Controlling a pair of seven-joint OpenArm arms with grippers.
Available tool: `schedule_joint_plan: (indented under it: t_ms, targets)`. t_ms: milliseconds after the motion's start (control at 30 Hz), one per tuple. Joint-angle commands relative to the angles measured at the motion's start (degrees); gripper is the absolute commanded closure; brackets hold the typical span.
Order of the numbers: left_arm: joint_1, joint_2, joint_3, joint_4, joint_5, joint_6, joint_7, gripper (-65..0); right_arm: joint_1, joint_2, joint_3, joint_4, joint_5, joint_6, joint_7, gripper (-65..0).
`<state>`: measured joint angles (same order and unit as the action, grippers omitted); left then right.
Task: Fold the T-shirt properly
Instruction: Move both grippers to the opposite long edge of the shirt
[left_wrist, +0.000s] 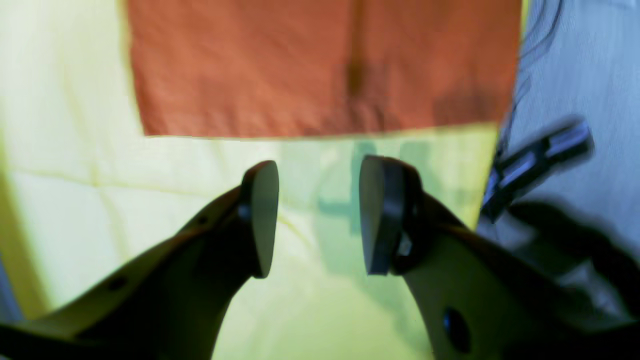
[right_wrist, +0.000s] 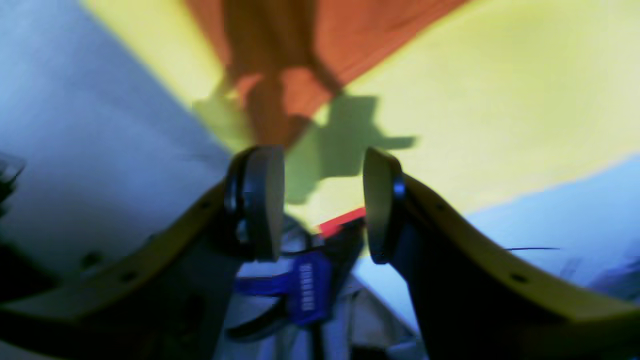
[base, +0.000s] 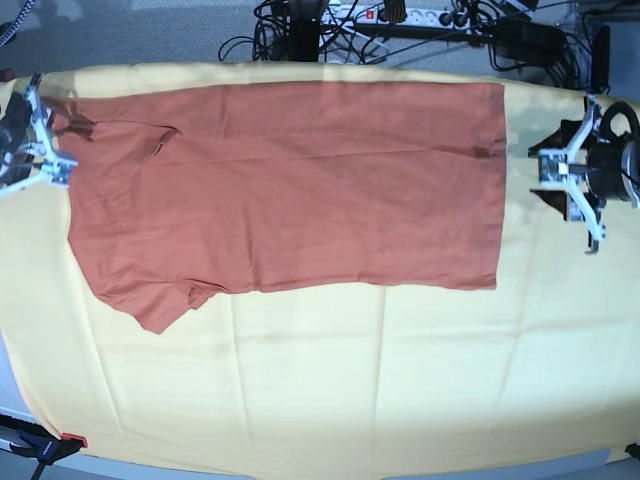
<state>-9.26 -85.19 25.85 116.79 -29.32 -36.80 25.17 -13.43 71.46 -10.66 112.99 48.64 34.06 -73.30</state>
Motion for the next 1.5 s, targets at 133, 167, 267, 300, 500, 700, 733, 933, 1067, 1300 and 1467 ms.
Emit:
schedule_joint_plan:
  t_ms: [133, 167, 267, 300, 500, 700, 733, 933, 1067, 1300, 1467]
  targets:
    - [-9.44, 2.86, -0.79, -10.25, -10.8, 10.14, 0.81, -28.0, 5.62, 2.54, 0.92, 0.52, -0.63, -3.21, 5.75, -28.6]
    - [-11.02, 4.37, -0.79, -13.84, -13.09, 10.34, 0.83, -28.0, 6.25, 2.54, 0.92, 0.52, -0.66, -3.69, 6.97, -28.6]
    - [-14.75, 9.31, -0.79, -25.55, -20.0, 9.01, 1.36, -28.0, 6.78, 2.51, 0.92, 0.46, -1.53, -4.11, 9.35, -28.6]
    - [-15.87, 11.15, -0.79, -29.86, -22.86, 6.91, 2.32, -28.0, 6.75, 2.47, 0.92, 0.46, -1.97, -4.11, 9.94, -28.6]
    - [-20.48, 22.14, -0.79, -55.17, -37.73, -3.2, 6.51, -28.7, 6.8, 1.66, 0.92, 0.46, -2.4, -4.26, 11.23, -28.6]
    - [-23.06, 30.95, -0.79, -71.08, -44.94, -3.2, 10.12, -31.7, 6.78, 0.24, 0.92, 0.46, -2.38, -4.26, 12.28, -28.6]
    - [-23.04, 32.15, -0.79, -72.3, -44.92, -3.2, 10.08, -31.7, 6.8, 0.11, 0.92, 0.48, -2.38, -4.26, 12.28, -28.6]
    - [-23.02, 38.62, -0.79, -74.01, -44.7, -3.2, 12.35, -31.7, 6.78, -0.07, 0.92, 0.48, -2.38, -4.52, 12.28, -28.6]
    - [-22.99, 42.88, -0.79, -74.01, -44.72, -3.2, 15.93, -31.6, 6.78, -0.04, 0.92, 0.46, -2.38, -4.7, 12.31, -28.6]
    - [-23.02, 48.94, -0.79, -74.01, -44.7, -3.2, 18.91, -31.6, 6.8, -1.18, 0.92, 0.48, -2.43, -5.4, 14.71, -28.6]
    - [-23.23, 49.62, -0.79, -74.01, -44.68, -3.2, 18.16, -27.9, 6.8, -5.9, 0.92, 0.39, -6.45, -7.08, 18.03, -28.6]
